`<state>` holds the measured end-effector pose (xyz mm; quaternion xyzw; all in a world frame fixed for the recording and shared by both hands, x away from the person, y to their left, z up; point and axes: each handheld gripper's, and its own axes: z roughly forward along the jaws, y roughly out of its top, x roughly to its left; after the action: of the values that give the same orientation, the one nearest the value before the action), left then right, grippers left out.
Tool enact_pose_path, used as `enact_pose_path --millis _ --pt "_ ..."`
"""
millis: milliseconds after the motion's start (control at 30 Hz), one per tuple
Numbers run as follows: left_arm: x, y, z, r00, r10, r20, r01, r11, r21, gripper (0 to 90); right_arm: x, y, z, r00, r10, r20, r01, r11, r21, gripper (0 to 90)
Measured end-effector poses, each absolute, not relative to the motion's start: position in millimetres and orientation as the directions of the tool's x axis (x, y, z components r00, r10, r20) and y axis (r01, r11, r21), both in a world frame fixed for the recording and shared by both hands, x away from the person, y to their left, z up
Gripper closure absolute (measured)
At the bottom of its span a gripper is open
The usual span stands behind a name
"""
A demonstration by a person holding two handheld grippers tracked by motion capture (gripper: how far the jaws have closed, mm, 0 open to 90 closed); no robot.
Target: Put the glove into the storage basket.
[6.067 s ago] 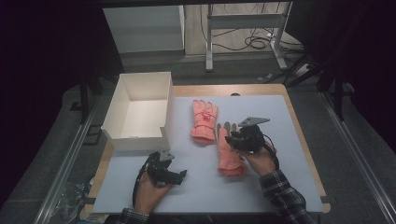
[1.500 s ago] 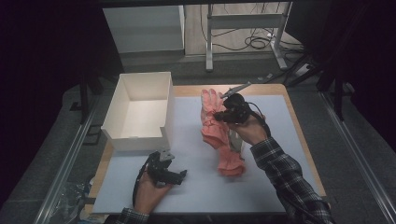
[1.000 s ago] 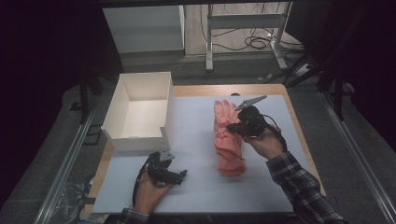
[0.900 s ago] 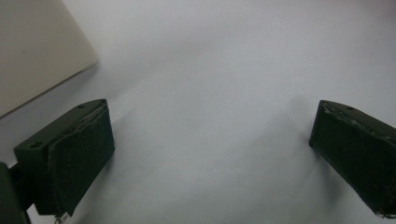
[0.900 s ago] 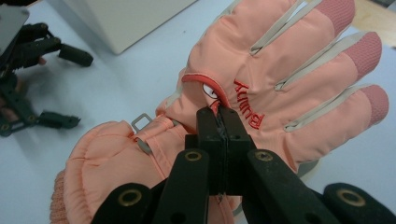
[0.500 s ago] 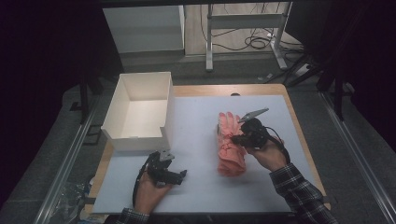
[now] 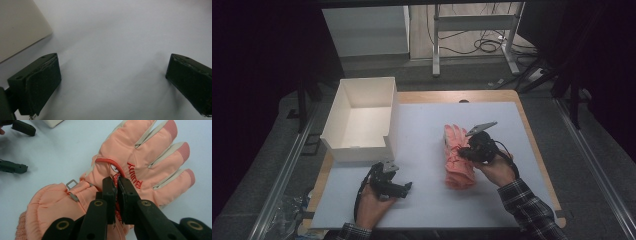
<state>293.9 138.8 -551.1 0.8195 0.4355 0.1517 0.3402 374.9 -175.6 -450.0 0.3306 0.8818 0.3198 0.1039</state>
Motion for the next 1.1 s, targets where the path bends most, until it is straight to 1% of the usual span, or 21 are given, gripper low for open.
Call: enact_pose_path --millis 267,667,867,1100 --pt "293.7 138.8 -551.0 0.575 0.817 -0.049 0.612 -0.389 0.688 0.0 374.2 -179.1 -455.7 -0.754 0.656 0.037 0.526 0.569 0.632 76.9" --pt "293.9 138.7 -551.1 0.574 0.817 -0.048 0.611 -0.389 0.690 0.0 370.6 -186.3 -446.1 -0.750 0.660 0.055 0.518 0.533 0.669 60.9" --pt "293.9 138.8 -551.1 0.575 0.817 -0.048 0.611 -0.389 0.690 0.0 369.1 -191.8 -442.0 -0.746 0.663 0.057 0.512 0.518 0.685 57.6" --pt "293.9 139.1 -550.8 0.577 0.815 -0.046 0.611 -0.394 0.687 0.0 367.4 -203.1 -435.2 -0.732 0.679 0.054 0.512 0.497 0.701 57.8"
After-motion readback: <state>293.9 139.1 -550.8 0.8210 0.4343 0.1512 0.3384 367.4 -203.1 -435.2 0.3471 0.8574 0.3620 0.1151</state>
